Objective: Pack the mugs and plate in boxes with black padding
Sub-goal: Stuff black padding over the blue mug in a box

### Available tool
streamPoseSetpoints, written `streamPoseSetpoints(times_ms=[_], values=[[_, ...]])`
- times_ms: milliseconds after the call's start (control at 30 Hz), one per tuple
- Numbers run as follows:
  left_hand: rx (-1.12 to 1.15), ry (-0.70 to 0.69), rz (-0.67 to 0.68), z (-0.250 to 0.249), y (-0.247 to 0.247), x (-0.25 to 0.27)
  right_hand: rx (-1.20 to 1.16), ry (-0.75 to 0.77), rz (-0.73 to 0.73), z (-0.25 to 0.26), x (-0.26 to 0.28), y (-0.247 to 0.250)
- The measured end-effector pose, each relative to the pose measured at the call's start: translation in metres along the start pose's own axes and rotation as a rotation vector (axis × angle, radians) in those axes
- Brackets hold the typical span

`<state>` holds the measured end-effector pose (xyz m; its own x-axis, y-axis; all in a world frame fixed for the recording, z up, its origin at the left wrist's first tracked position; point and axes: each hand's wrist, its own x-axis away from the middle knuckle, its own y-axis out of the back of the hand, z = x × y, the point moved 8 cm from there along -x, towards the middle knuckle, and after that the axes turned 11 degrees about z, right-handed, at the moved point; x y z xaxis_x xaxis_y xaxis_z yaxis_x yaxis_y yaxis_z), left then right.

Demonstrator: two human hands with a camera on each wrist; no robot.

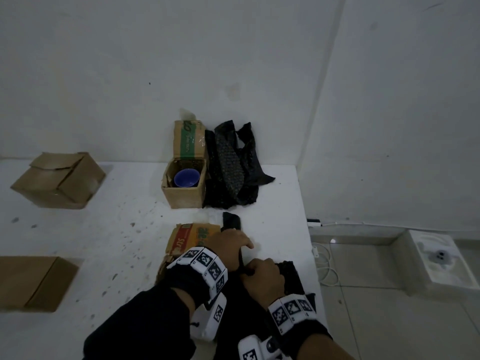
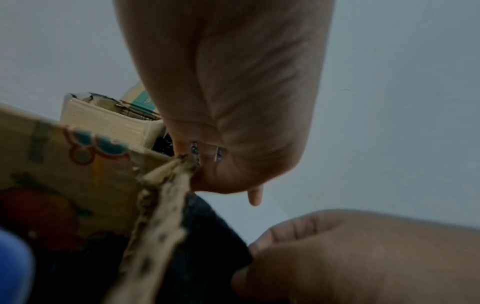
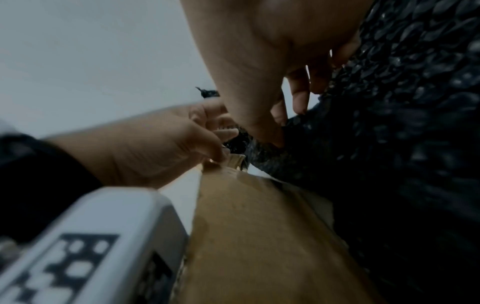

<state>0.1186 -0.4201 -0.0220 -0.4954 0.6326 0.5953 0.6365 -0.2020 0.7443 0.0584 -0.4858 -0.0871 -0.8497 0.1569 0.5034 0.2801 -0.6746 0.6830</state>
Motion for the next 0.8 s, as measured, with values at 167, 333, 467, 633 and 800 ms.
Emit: streamPoseSetpoints(times_ms=[167,333,467,633,800], values=[[0.029,-0.025,-0.202,0.01,0.016,0.003,-0.499,0.176,0.003,0.012,0.001,0.038],[0.027,-0.065,-0.547,0.009,0.064,0.038,-0.616,0.374,-0.127,0.04,0.024,0.103],[0.051,-0.14,-0.722,0.012,0.098,0.081,-0.715,0.474,-0.148,0.064,0.047,0.134],[0.167,-0.284,-0.559,0.03,0.091,0.126,-0.589,0.559,-0.134,0.094,0.061,0.127],[0.228,-0.181,-0.378,0.055,0.043,0.15,-0.332,0.566,-0.131,0.113,0.065,0.086]])
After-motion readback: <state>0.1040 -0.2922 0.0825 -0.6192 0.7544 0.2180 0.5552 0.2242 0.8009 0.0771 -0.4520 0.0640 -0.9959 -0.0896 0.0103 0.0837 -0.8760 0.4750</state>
